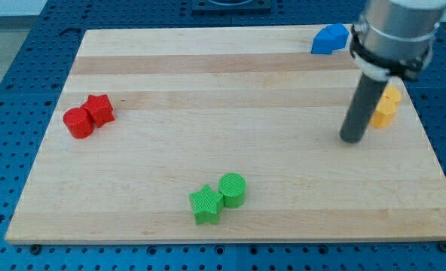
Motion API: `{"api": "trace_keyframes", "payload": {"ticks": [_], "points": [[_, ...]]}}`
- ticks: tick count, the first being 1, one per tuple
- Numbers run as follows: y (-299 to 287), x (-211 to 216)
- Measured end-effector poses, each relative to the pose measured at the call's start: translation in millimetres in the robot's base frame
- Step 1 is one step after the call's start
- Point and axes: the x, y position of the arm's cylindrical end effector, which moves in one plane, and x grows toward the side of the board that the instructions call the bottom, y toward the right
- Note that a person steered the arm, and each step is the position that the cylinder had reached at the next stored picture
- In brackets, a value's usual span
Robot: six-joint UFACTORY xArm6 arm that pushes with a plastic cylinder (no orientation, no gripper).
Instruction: Push the green star left a bit
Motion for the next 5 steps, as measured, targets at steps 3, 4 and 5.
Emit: {"api": "trace_keyframes", "payload": {"ticks": [3, 4, 5], "points": [[-104.3, 88.6], [-140.6, 108.1], [-205.2, 115.4]]}}
